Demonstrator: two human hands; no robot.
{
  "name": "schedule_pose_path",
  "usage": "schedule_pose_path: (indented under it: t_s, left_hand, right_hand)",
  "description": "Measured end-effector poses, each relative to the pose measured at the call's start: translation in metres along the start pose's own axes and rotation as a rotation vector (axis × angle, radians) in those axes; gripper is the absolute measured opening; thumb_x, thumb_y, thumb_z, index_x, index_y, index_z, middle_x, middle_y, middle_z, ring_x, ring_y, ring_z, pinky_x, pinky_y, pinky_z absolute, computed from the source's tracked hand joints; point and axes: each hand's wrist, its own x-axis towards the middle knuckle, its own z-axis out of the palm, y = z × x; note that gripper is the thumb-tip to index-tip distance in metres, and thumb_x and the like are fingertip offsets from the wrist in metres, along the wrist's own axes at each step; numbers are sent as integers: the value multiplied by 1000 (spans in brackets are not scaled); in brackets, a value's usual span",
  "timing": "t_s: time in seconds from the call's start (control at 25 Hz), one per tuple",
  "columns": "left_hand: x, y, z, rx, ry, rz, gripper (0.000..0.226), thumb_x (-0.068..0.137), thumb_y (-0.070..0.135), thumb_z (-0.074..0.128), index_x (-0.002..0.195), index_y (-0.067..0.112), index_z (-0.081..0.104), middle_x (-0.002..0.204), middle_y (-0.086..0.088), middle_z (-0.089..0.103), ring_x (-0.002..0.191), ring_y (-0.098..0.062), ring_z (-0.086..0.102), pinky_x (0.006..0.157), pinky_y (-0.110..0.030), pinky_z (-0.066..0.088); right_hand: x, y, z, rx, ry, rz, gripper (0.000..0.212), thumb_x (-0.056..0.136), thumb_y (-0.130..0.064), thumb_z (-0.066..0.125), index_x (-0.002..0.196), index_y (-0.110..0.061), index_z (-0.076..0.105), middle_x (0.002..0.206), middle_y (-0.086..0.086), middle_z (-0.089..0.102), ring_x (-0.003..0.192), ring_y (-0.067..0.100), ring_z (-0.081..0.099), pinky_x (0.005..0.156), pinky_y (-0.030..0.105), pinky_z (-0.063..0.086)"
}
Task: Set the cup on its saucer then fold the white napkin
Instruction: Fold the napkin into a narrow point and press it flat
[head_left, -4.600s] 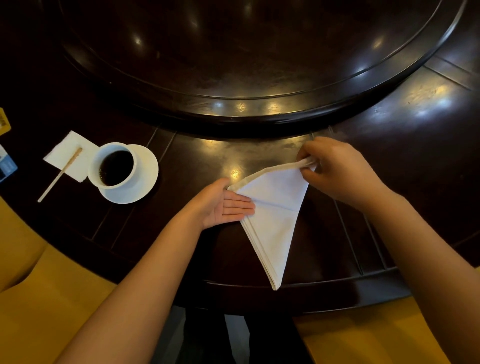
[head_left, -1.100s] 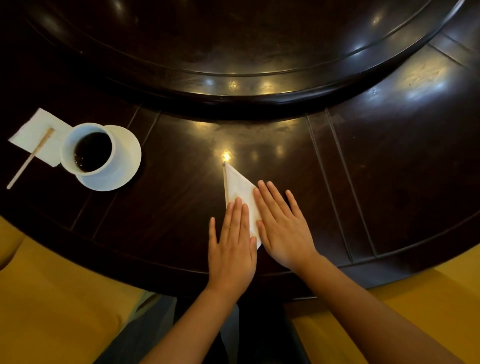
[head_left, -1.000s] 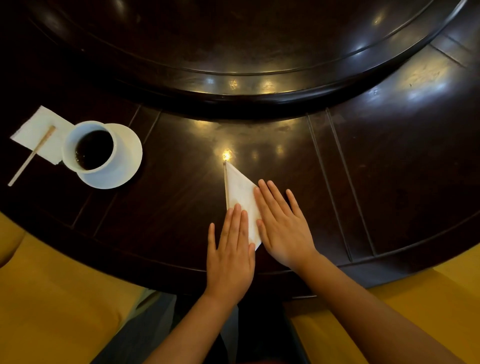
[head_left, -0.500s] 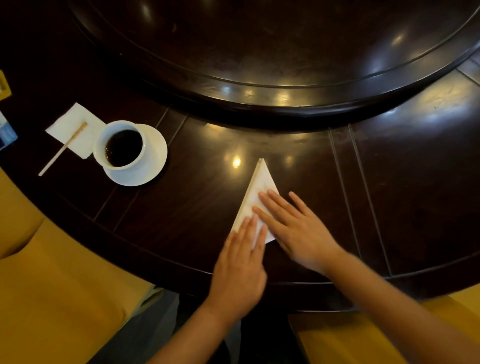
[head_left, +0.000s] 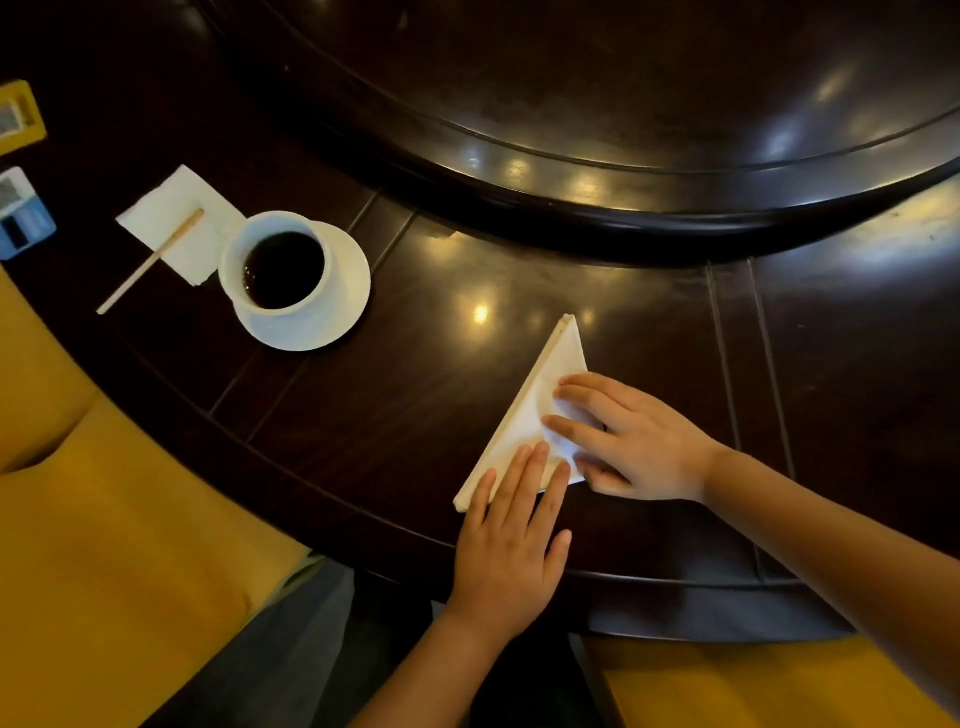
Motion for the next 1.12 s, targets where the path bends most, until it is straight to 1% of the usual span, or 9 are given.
schedule_pose_path:
  t_s: [0.12,0.28,0.44,0.56,0.68,0.88,1.04,1.12]
  left_hand:
    - [2,-15,-3,-14,26,-10,62,91,42,40,145,16,27,151,-10,29,140,-25,26,110,-46,24]
    - [5,-35,-11,-26,47,-56,60,90,40,41,144,17,29,151,-11,32,140,-25,26,110,-47,24]
    - [15,-58,-20,-28,66,-110,56,90,39,40,141,16,36,148,-12,38,138,-25,31,109,-47,27]
    - [24,-79,-27,-27,85,-156,55,90,39,38,139,13,41,147,-13,40,137,-26,32,109,-47,23]
    - [29,-97,-32,-27,98,-163,55,91,39,37,139,12,41,146,-13,40,137,-26,32,110,-45,21]
    - [31,-113,-33,-46,101,-152,54,92,40,38,140,13,38,148,-12,38,138,-24,30,111,-44,19]
    - [30,-115,-33,-49,87,-126,56,92,41,38,140,14,37,149,-12,37,139,-25,29,111,-44,18]
    - [30,-116,-38,-51,50,-114,56,92,41,37,142,14,36,150,-12,35,140,-25,27,111,-44,16]
  right_hand:
    - [13,-3,1,9,21,6,48,86,-37,47,126,-10,54,127,22,54,123,35,45,103,37,31]
    - [43,-5,0,23,27,-15,49,86,-37,46,126,-11,53,127,22,54,124,34,42,104,36,28]
    - [80,-1,-6,35,18,-38,49,84,-36,47,126,-11,52,128,21,53,124,34,43,100,39,40]
    - [111,2,-11,44,3,-57,49,83,-35,51,126,-11,52,129,22,52,124,36,44,98,41,42]
    - [133,3,-15,31,1,-75,49,82,-35,55,125,-11,53,128,21,53,122,36,46,95,42,44]
    - [147,2,-15,24,4,-64,49,82,-36,54,125,-13,52,128,19,52,122,34,45,95,41,44]
    - [145,0,-15,23,-14,-54,49,84,-36,52,127,-13,51,130,19,51,124,33,44,97,41,42]
    - [144,-2,-18,8,-54,-40,50,85,-36,52,129,-13,49,133,19,50,126,34,42,101,43,39]
